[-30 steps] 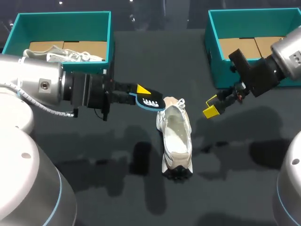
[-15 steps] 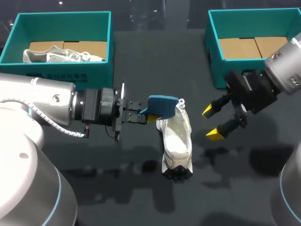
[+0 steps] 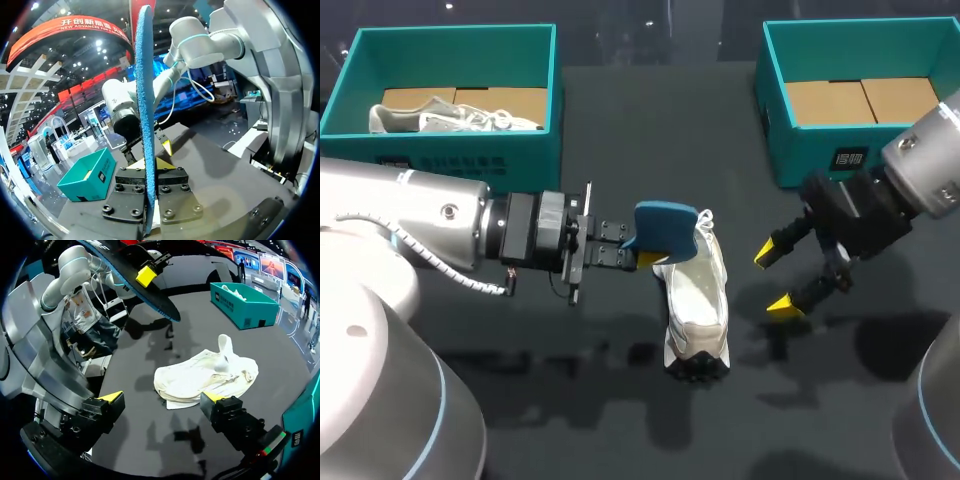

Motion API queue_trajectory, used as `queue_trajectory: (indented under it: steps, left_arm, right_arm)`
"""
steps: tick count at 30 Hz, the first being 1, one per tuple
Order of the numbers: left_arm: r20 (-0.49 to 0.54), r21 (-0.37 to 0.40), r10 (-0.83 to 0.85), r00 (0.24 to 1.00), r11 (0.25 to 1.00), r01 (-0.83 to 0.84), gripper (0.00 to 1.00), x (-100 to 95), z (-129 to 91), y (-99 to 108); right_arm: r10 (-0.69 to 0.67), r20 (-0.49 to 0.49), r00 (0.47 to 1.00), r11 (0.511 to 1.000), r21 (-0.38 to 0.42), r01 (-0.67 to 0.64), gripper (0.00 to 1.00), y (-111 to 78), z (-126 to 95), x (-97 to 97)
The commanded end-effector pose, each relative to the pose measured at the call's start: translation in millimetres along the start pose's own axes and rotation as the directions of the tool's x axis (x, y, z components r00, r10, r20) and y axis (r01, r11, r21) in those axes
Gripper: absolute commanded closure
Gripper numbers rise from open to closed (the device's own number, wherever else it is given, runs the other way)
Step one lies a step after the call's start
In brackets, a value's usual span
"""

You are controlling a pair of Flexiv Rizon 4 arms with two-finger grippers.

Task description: Take the shoe out of the shoebox, open the shoe tongue, remove and reinsert the insole, then place the shoe into the shoebox

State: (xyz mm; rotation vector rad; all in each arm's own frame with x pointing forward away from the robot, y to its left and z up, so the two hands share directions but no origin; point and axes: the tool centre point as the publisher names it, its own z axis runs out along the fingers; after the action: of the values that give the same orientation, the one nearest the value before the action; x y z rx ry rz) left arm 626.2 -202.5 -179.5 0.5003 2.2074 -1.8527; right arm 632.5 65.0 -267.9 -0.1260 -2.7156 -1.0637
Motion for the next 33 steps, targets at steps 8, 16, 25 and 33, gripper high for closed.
queue_trajectory:
  steps: [8,16,25,33]
  left_arm:
    - [0.019,0.065,-0.029,0.999,0.998,0.027,1.00,-1.6,34.5,16.7]
    - [0.019,0.065,-0.029,0.999,0.998,0.027,1.00,-1.6,34.5,16.7]
    - [0.022,0.086,-0.055,0.998,0.995,0.053,1.00,-2.2,45.7,26.2]
    - [0.005,0.087,-0.060,0.998,0.994,0.059,1.00,-2.2,51.1,29.3]
  right_arm:
    - [-0.017,0.011,1.000,1.000,0.005,0.017,0.00,-11.4,32.0,-13.0]
    - [-0.017,0.011,1.000,1.000,0.005,0.017,0.00,-11.4,32.0,-13.0]
    - [0.110,0.143,0.984,0.991,0.065,-0.120,0.00,-12.5,41.8,-28.9]
    - [0.058,0.240,0.969,0.990,0.115,-0.088,0.00,-18.4,46.3,-30.6]
